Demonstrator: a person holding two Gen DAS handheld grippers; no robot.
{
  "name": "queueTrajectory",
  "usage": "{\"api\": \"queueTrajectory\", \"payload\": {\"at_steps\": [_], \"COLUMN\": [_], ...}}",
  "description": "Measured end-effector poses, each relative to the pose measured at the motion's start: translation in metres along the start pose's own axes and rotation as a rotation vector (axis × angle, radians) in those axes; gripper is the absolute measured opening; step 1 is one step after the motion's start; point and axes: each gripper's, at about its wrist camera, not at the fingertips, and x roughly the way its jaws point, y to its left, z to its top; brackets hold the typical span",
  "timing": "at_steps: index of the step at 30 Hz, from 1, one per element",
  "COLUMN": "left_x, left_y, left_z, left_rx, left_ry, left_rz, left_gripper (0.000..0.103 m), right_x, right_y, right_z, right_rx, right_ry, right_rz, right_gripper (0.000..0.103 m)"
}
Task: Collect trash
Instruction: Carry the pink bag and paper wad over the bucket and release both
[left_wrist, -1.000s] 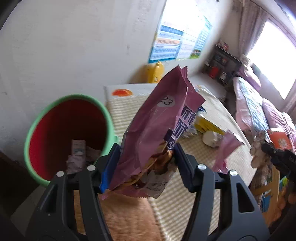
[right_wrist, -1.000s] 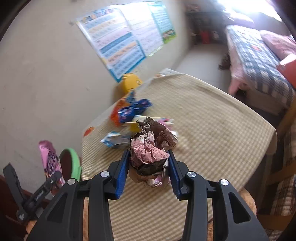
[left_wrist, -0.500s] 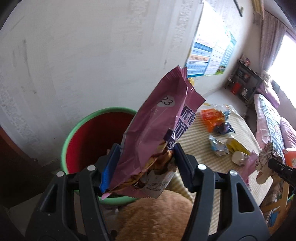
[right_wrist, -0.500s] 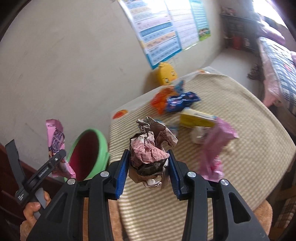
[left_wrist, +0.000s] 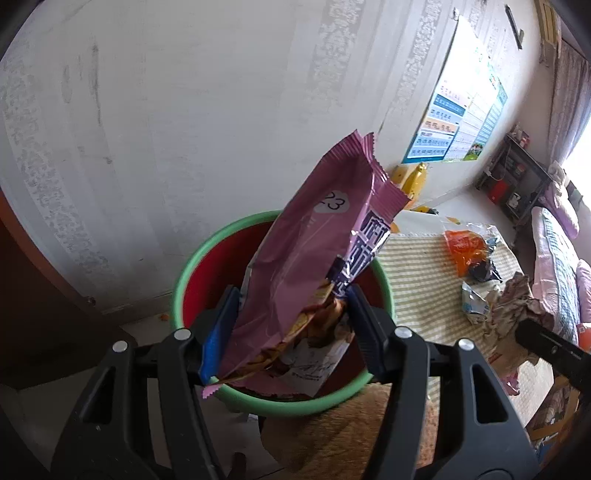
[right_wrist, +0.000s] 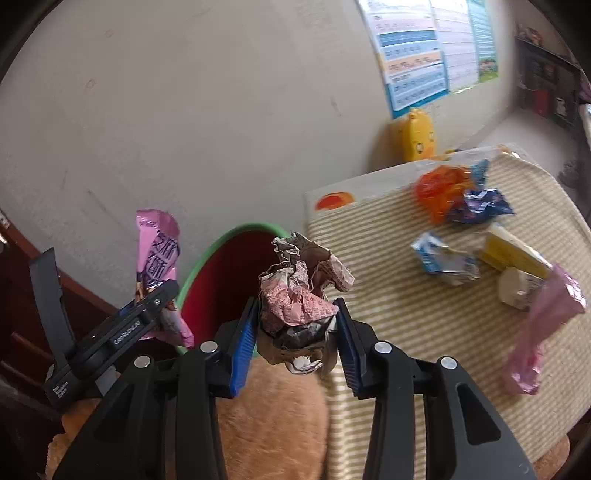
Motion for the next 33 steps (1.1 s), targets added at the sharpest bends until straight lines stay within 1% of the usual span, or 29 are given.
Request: {"api": "queueTrajectory", "payload": {"at_steps": [3, 8, 21, 30, 33], "left_x": [0.001, -0.002, 0.004, 0.01, 0.014], "left_y": [0.007, 0.009, 0.014, 0.022, 0.026], "left_z": [0.001, 0.002, 0.005, 0.005, 0.003], "left_rx": [-0.013, -0.014, -0.029, -0.056, -0.073], "left_ry": [0.004, -0.002, 0.002, 0.022, 0.035], "left_rz": [0.008, 0.019, 0.046, 0.055, 0.051], "left_gripper": [0.057, 0.057, 0.057, 0.057, 0.057], "right_x": [0.007, 0.022, 0.034, 0.057, 0.064], "right_y": [0.006, 0.006, 0.023, 0.039, 0.045], "right_z": [0.0, 0.004, 0.013, 0.021, 0.026], "right_rx": [-0.008, 0.022, 0.005, -0.017, -0.025], "right_ry": [0.015, 0.049, 0.053, 0.091, 0.09], "right_rz": [0.015, 0.039, 0.07, 0.095, 0.104], "right_gripper": [0.039, 0.039, 0.039, 0.039, 0.04]}}
